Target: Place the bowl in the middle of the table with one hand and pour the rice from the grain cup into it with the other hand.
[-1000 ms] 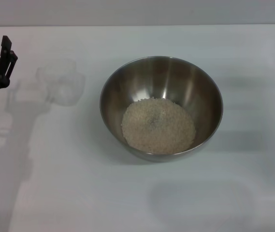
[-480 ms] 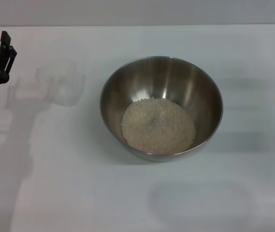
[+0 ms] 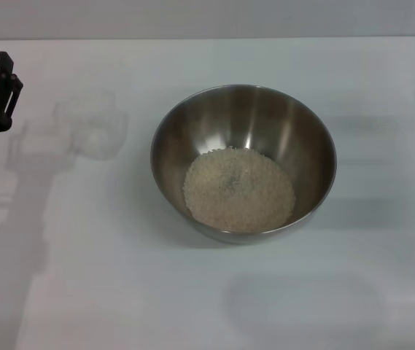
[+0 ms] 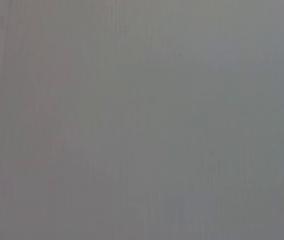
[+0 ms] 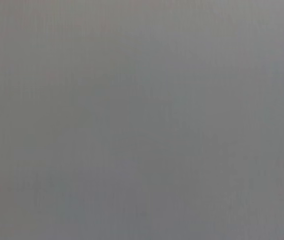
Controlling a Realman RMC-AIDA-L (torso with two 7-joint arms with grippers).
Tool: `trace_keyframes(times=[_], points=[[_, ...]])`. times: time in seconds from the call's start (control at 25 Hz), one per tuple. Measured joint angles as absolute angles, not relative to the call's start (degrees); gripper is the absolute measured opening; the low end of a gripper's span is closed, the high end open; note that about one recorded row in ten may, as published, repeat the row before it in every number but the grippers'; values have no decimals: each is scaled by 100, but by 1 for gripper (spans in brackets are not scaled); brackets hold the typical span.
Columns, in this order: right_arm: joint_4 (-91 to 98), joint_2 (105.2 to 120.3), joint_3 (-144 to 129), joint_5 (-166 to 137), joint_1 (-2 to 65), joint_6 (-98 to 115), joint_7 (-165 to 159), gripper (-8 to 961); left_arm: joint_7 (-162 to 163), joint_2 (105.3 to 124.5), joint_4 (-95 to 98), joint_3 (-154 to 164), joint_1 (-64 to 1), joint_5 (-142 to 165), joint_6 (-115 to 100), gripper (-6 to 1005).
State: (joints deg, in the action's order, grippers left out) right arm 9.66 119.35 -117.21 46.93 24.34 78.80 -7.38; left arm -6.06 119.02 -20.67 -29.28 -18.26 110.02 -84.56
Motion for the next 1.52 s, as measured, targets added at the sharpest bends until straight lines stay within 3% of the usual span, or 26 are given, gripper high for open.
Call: trace_keyframes(times=[1.52], points=[[993,11926,-11698,4684,2504,7893,-720,797,-606,11909,-2074,-3014,-1830,10977,-8479,859]])
